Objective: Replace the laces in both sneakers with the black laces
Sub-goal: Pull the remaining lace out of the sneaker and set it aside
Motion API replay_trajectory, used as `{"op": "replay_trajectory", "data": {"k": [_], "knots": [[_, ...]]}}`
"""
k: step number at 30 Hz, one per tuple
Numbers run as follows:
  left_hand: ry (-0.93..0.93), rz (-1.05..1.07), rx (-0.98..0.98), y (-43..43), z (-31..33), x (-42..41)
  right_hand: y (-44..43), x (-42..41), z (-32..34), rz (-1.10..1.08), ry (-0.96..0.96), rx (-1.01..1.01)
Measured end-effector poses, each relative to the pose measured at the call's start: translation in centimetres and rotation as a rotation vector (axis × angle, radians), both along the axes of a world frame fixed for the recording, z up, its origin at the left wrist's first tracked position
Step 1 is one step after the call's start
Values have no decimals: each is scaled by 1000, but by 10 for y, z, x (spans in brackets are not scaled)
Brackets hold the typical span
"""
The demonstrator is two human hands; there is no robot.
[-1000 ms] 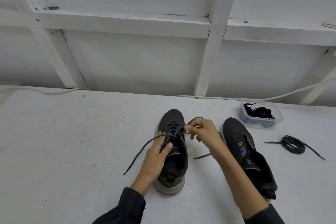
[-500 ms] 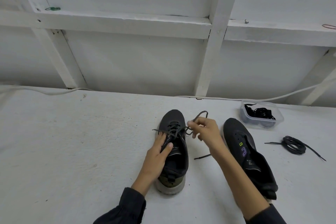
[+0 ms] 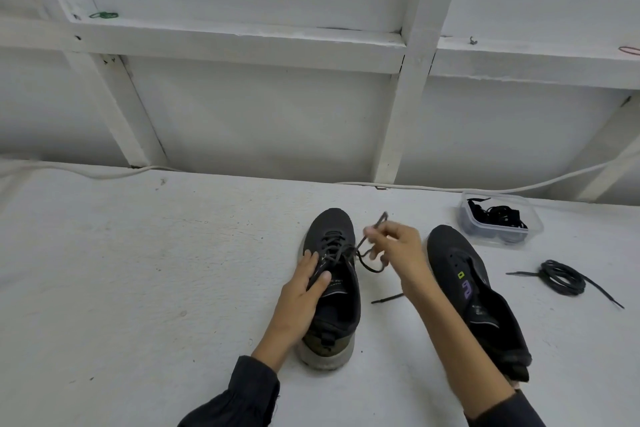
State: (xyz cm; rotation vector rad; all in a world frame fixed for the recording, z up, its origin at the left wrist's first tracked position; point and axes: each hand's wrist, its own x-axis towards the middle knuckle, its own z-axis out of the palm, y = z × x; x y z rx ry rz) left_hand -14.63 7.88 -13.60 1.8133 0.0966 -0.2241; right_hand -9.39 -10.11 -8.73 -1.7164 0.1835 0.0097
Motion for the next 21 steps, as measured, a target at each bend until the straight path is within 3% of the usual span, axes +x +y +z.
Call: {"op": "replay_trajectory", "data": {"k": [3,6,15,21], "knots": [[3,5,-21,0,0,0,-10,10,7,-232,-44,153],[4,14,-38,0,0,0,-20,12,8,-291,-65,180],[-216,151,-17,-1,11,-6,4,-28,-13,-163,112,158],[-248,55,190,20,18,17,39,-57,-36,-63,-44,108]]}}
